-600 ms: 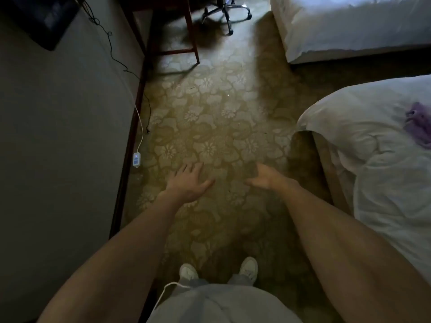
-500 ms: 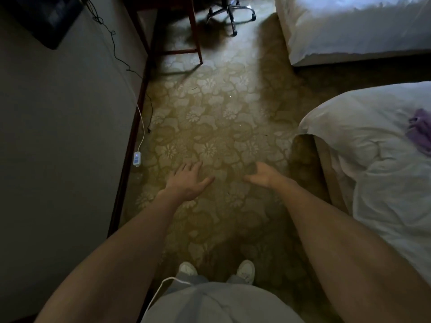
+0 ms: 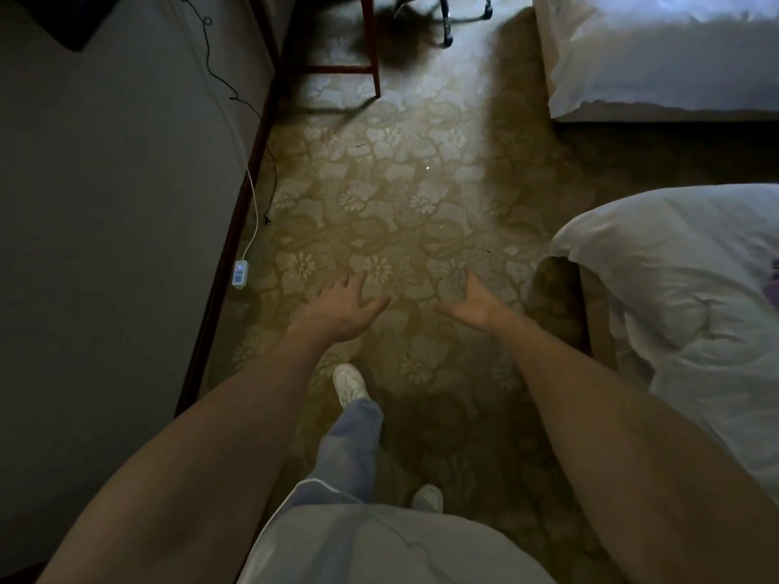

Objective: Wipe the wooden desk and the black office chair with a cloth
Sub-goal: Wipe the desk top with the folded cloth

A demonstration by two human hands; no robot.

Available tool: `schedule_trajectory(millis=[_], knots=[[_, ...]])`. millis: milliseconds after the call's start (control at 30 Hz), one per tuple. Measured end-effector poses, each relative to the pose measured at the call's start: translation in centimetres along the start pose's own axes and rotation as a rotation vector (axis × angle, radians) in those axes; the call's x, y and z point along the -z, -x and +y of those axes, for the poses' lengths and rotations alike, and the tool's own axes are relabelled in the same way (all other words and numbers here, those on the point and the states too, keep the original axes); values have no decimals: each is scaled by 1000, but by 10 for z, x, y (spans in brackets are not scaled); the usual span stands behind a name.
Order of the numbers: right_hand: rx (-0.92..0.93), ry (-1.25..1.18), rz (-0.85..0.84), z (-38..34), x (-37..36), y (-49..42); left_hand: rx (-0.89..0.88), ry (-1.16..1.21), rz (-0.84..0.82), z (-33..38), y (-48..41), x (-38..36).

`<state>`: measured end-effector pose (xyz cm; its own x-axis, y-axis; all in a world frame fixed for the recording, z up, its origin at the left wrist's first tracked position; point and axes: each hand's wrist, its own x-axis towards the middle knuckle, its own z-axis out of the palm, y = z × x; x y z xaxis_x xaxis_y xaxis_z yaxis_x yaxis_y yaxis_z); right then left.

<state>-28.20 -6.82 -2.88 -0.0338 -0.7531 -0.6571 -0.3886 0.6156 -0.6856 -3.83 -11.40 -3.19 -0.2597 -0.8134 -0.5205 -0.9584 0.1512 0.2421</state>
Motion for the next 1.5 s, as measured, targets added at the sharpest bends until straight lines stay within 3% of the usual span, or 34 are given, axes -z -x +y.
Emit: schedule_trajectory(millis=[333,667,1067,1500], knots=[[-89,167,98,-94,37,-111,-74,80,-27,-15,-160,101],[-25,244,133,-193,72,-204,-113,95,31,-33,-270,201],[4,397,101,-268,141,-358,-34,48,19,-34,-399,283],[97,397,39,-385,246,-516,-22,22,135,3,-553,409]])
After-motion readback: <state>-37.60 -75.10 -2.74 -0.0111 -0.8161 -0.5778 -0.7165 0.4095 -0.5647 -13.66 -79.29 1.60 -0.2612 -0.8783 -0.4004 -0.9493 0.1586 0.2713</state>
